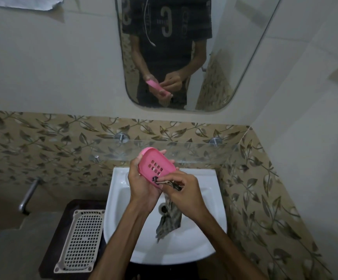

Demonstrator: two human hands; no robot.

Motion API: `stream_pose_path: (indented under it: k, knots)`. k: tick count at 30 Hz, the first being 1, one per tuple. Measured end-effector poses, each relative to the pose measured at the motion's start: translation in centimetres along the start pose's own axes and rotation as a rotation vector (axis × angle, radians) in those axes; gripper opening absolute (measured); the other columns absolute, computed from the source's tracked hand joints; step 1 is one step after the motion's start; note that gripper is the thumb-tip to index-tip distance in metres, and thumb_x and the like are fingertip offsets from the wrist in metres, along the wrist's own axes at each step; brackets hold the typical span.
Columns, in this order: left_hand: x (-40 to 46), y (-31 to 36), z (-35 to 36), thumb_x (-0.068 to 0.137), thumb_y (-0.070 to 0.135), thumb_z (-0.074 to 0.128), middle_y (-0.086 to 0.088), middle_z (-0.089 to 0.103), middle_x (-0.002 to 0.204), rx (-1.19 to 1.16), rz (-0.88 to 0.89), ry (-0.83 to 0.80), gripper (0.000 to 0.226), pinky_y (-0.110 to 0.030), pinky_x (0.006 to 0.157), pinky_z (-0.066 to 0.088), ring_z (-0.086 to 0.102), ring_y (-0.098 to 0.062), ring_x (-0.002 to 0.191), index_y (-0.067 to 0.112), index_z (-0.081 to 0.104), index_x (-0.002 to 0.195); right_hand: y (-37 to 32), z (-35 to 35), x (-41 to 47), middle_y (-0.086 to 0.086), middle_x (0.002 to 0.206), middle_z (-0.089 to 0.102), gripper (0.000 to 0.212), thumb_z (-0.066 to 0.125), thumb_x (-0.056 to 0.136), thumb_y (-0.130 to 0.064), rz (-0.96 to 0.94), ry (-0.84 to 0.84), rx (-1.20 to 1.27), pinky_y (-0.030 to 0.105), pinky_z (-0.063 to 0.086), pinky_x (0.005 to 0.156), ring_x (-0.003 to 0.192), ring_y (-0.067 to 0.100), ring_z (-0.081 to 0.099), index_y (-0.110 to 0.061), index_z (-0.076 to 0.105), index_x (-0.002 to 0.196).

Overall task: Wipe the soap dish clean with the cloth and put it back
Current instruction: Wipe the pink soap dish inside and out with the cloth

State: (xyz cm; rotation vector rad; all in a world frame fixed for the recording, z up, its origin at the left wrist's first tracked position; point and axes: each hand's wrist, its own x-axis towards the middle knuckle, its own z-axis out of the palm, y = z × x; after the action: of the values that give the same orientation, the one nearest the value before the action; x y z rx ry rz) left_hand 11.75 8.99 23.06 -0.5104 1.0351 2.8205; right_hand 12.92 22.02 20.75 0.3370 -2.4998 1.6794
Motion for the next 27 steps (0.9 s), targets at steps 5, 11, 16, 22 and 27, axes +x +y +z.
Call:
stream_pose_path:
  k: [5, 11, 16, 22, 27]
  knots:
    - [-0.4, 0.4, 0.2, 0.094, 0.054, 0.045, -0.035, 0.060, 0.125, 0.011, 0.003, -0.062, 0.071, -0.053, 0.101, 0.046, 0.057, -0.039, 0.114, -0.002, 0.060, 0.135, 0.4, -0.5, 0.9, -0.006, 0.103, 0.078, 0.022, 0.085, 0.083, -0.014, -0.065, 0.186, -0.235, 0.021, 0.060, 0.081, 0.092, 0.002, 0.070, -0.022, 0.082, 0.103]
    - [-0.1, -0.6, -0.1, 0.086, 0.057, 0.053, -0.037, 0.059, 0.122, 0.007, 0.022, -0.062, 0.080, -0.067, 0.114, 0.030, 0.054, -0.049, 0.114, -0.006, 0.057, 0.135, -0.5, 2.0, -1.1, -0.009, 0.097, 0.079, 0.025, 0.083, 0.080, -0.003, 0.102, 0.183, -0.086, 0.015, 0.058, 0.082, 0.091, 0.000, 0.072, -0.024, 0.084, 0.094]
    - [0.2, -0.7, -0.2, 0.094, 0.053, 0.044, -0.044, 0.050, 0.137, 0.001, 0.005, -0.094, 0.074, -0.058, 0.117, 0.032, 0.055, -0.043, 0.119, -0.005, 0.056, 0.138, -0.2, 1.1, 0.6, -0.005, 0.103, 0.077, 0.024, 0.082, 0.082, -0.009, -0.050, 0.274, -0.188, 0.022, 0.059, 0.084, 0.095, 0.005, 0.070, -0.021, 0.082, 0.103]
    - [0.0, -0.3, 0.0, 0.088, 0.053, 0.052, -0.030, 0.065, 0.123, -0.035, 0.046, -0.085, 0.072, -0.052, 0.105, 0.043, 0.060, -0.039, 0.116, -0.002, 0.062, 0.132, 0.0, 0.9, -0.1, -0.004, 0.102, 0.075, 0.021, 0.082, 0.085, -0.012, -0.047, 0.263, -0.280, 0.012, 0.056, 0.079, 0.089, 0.004, 0.066, -0.022, 0.081, 0.104]
    - [0.0, 0.1, 0.3, 0.092, 0.049, 0.048, -0.038, 0.055, 0.136, 0.046, 0.081, -0.113, 0.069, -0.050, 0.099, 0.041, 0.054, -0.039, 0.118, -0.001, 0.056, 0.139, -0.3, 0.4, 1.5, -0.001, 0.090, 0.072, 0.020, 0.082, 0.083, -0.003, -0.112, 0.373, -0.401, 0.007, 0.045, 0.067, 0.074, 0.008, 0.062, -0.014, 0.080, 0.099]
